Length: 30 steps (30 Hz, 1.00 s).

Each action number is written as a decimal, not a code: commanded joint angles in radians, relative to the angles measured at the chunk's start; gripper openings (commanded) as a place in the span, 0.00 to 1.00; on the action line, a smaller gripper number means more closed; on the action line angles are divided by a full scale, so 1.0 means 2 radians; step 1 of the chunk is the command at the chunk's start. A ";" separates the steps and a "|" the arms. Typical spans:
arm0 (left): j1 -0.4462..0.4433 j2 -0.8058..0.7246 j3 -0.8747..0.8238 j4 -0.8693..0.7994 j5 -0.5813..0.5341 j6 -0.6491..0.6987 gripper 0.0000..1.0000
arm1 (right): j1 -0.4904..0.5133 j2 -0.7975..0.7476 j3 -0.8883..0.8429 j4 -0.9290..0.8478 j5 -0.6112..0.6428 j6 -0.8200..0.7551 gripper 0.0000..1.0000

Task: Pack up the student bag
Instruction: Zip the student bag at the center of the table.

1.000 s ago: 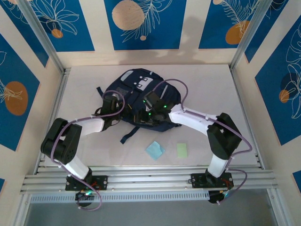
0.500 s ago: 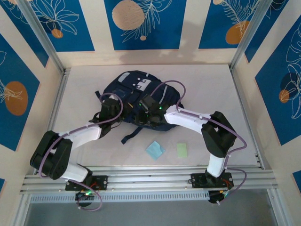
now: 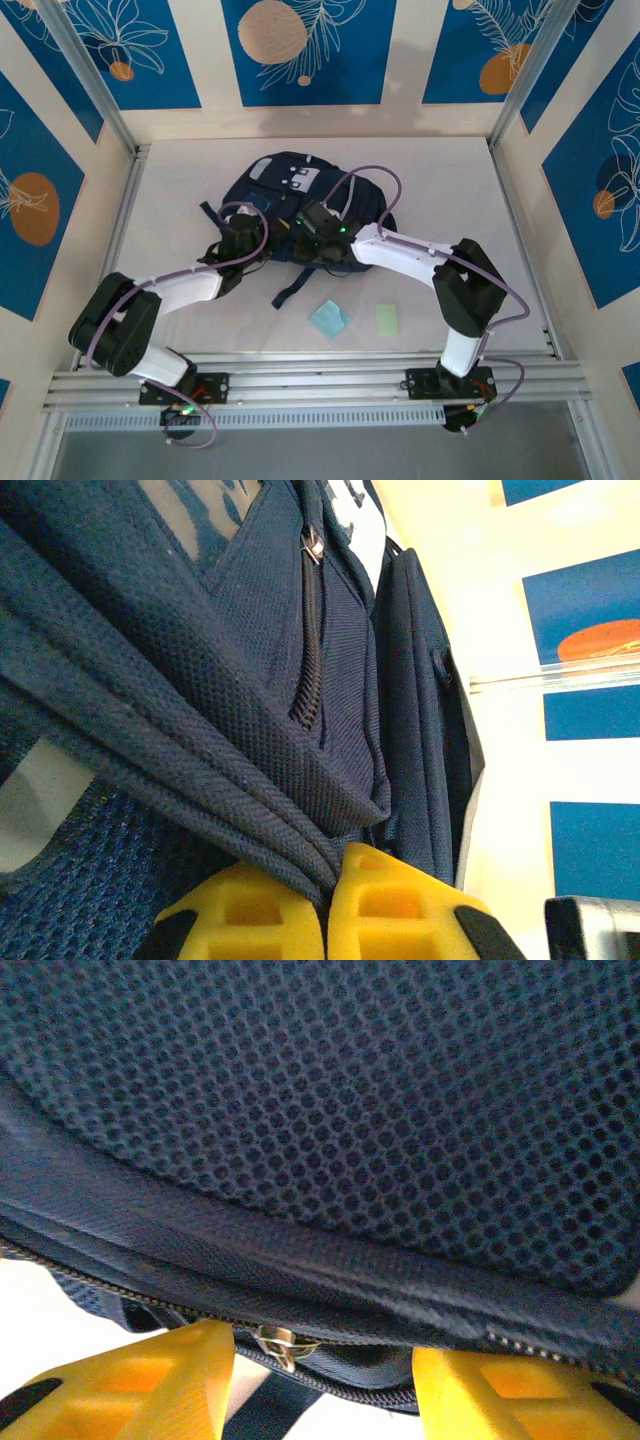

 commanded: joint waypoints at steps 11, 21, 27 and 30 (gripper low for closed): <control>-0.025 0.000 -0.013 0.076 0.041 -0.021 0.00 | -0.003 0.059 0.043 0.012 0.103 0.030 0.33; -0.001 0.015 -0.008 0.082 0.041 -0.008 0.00 | -0.036 -0.005 0.006 0.001 0.073 -0.040 0.03; 0.034 0.024 0.005 0.072 0.028 0.019 0.00 | -0.067 -0.014 0.032 -0.079 0.000 -0.129 0.00; 0.045 0.034 0.012 0.070 0.022 0.030 0.00 | -0.085 0.003 0.066 -0.151 -0.056 -0.168 0.00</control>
